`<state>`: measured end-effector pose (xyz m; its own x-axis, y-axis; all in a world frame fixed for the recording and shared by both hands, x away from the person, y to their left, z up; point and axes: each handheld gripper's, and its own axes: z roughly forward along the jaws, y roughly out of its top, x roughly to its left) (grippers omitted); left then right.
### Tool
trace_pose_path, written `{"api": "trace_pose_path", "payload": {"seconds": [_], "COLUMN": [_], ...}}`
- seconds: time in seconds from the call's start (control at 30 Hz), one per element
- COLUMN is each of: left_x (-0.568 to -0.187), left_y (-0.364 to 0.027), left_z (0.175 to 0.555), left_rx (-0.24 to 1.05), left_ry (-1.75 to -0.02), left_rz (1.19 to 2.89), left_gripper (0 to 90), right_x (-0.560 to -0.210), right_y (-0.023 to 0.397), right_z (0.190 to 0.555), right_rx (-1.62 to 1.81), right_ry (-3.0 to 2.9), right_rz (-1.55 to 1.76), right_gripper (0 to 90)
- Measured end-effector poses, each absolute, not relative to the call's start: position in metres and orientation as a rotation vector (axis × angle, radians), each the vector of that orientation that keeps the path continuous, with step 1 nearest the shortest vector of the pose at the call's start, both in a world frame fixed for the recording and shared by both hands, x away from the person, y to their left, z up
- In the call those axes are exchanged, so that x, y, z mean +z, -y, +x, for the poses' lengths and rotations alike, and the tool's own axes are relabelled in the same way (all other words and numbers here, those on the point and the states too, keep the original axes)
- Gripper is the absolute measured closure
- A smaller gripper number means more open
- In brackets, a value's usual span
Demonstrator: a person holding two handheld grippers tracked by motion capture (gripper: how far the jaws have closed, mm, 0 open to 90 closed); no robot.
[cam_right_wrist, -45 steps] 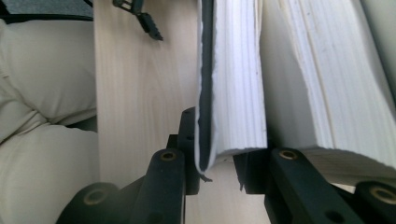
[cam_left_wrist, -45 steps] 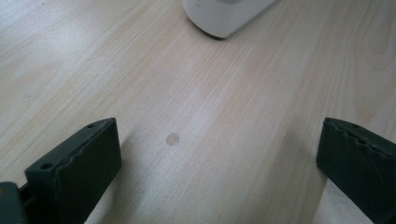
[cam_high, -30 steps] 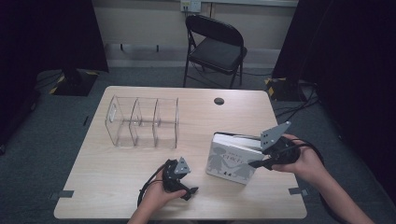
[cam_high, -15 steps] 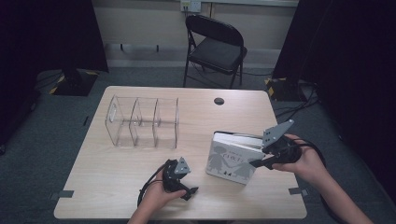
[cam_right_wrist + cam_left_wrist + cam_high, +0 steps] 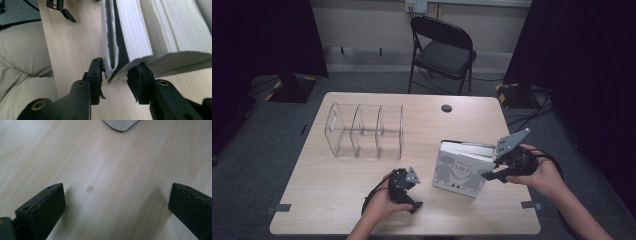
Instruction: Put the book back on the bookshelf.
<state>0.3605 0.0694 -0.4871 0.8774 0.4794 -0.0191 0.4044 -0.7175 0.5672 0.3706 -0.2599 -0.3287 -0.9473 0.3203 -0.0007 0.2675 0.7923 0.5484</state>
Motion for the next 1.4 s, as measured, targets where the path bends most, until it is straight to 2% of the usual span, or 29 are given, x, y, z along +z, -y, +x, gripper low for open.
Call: {"api": "trace_pose_path", "payload": {"seconds": [0.03,0.13,0.17,0.23,0.83,1.4], "left_x": [-0.487,-0.477,-0.475,-0.470,-0.425,-0.386], "left_y": [-0.069,-0.068,-0.068,-0.068,-0.050,-0.034], "left_z": [0.360,0.365,0.366,0.368,0.383,0.398], "left_rx": [0.172,0.141,0.132,0.121,0.119,0.174], "left_ry": [-0.638,-0.644,-0.645,-0.626,-0.551,-0.495], "left_rz": [2.466,2.516,2.525,2.541,2.639,2.670], "left_gripper": [2.9,18.1,20.6,15.9,17.8,18.2], "right_x": [-0.329,-0.329,-0.330,-0.330,-0.332,-0.334], "right_y": [0.260,0.264,0.264,0.264,0.266,0.271], "right_z": [0.371,0.371,0.371,0.371,0.372,0.374], "right_rx": [0.861,0.865,0.872,0.875,0.863,0.854], "right_ry": [-2.885,-2.875,-2.874,-2.873,-2.870,-2.865], "right_rz": [0.474,0.489,0.494,0.496,0.510,0.525], "right_gripper": [63.9,62.2,62.0,61.6,56.4,53.5]}}
